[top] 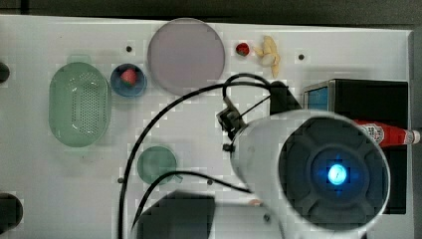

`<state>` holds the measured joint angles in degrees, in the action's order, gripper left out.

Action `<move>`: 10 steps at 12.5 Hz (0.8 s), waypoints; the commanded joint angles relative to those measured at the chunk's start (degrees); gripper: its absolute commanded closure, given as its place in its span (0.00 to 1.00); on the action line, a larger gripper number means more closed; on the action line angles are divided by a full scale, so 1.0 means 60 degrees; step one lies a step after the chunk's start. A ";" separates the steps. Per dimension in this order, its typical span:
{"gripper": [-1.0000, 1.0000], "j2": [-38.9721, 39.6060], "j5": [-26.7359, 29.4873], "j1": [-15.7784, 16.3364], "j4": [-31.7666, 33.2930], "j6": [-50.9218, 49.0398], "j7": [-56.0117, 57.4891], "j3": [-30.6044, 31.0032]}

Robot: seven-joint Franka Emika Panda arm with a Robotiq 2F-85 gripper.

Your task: Pick Ketchup from oven and place it on table.

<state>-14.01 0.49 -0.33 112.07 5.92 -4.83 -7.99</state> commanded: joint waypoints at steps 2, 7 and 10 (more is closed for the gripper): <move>0.00 0.0713 -0.0164 -0.0479 -0.0232 0.0759 0.0035 -0.2139; 0.00 0.2705 -0.0163 -0.0620 -0.0493 0.3597 0.0035 -0.3849; 0.00 0.3921 0.0143 -0.0770 -0.1018 0.3718 0.0002 -0.4162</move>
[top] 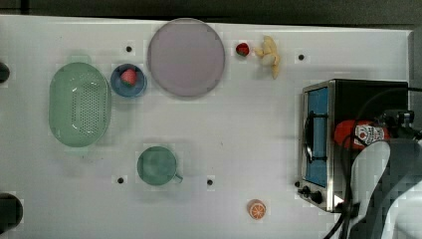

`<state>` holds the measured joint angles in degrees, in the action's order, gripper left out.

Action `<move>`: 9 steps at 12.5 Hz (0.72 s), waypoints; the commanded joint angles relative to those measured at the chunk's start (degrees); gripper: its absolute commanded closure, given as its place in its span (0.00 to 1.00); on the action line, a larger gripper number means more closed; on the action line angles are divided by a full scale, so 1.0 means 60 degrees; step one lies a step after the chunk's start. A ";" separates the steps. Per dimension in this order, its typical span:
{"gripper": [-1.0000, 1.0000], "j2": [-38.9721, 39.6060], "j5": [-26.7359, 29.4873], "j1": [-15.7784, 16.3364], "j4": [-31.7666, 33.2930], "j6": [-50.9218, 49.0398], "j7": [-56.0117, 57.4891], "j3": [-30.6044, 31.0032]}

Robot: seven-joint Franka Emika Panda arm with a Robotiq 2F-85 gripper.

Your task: Pick Ketchup from oven and place it on table.

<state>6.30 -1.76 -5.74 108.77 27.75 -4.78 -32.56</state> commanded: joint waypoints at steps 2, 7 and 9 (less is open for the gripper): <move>0.00 0.1175 0.1404 -0.0020 -0.0480 0.0287 -0.0007 -0.0088; 0.00 0.2159 0.1893 -0.0137 -0.0435 0.0946 -0.0006 -0.0084; 0.17 0.2200 0.1960 -0.0156 -0.0412 0.0980 -0.0005 -0.0075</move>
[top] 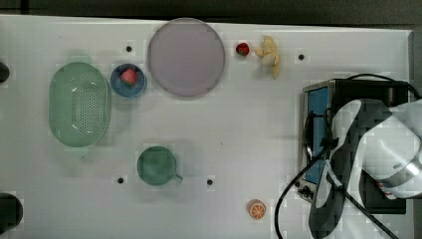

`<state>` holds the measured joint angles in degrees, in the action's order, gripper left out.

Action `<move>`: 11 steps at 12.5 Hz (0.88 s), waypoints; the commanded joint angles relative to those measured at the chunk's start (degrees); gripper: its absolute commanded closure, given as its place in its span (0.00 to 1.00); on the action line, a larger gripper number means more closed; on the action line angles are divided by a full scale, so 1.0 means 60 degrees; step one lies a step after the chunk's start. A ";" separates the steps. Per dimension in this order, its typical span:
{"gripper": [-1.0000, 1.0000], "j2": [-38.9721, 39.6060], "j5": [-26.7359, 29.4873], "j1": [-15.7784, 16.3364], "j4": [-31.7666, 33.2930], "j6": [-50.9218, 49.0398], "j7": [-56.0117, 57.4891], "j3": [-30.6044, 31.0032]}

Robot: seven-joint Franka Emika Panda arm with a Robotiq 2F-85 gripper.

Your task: Pick Ketchup from oven and place it on table.

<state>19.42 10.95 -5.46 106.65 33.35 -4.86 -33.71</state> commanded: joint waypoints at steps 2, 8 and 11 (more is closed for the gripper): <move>0.38 -0.0036 -0.0161 -0.0174 -0.0126 0.0048 0.0012 0.0153; 0.38 -0.1099 -0.0445 0.0578 -0.2049 -0.1997 0.0036 0.0196; 0.38 -0.1903 -0.1226 0.1436 -0.2615 -0.3839 0.0035 0.0650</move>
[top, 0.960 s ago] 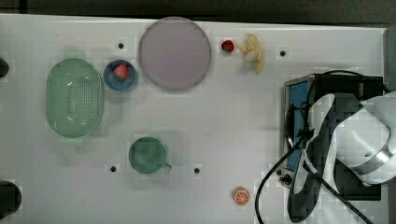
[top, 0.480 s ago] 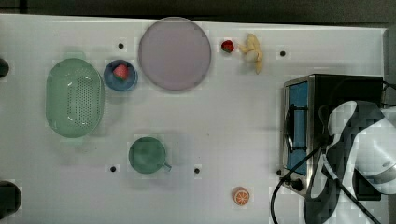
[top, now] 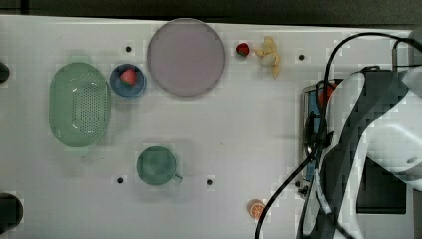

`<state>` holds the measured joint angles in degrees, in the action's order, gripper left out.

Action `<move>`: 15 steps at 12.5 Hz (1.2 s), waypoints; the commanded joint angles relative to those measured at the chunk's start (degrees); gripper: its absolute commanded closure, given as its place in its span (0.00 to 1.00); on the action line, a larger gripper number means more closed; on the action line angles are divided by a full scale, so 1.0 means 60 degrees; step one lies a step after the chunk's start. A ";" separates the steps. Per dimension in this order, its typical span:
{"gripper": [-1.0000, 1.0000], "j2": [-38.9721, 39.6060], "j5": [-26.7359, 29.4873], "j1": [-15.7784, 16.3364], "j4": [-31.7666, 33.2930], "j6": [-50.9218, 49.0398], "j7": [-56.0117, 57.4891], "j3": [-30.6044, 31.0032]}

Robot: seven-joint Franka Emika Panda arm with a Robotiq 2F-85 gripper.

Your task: Pick Ketchup from oven and place it on table.

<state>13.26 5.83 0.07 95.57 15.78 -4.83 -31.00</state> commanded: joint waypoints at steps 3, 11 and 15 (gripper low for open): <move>0.38 -0.1317 -0.0452 0.1251 -0.0737 -0.1409 0.0019 0.1841; 0.38 -0.1338 -0.0857 0.1435 0.2259 0.0685 -0.0268 0.3233; 0.38 -0.1020 -0.0864 0.1451 0.5039 0.3103 -0.0268 0.3244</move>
<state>8.57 0.19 9.29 123.43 30.35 -5.20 -11.21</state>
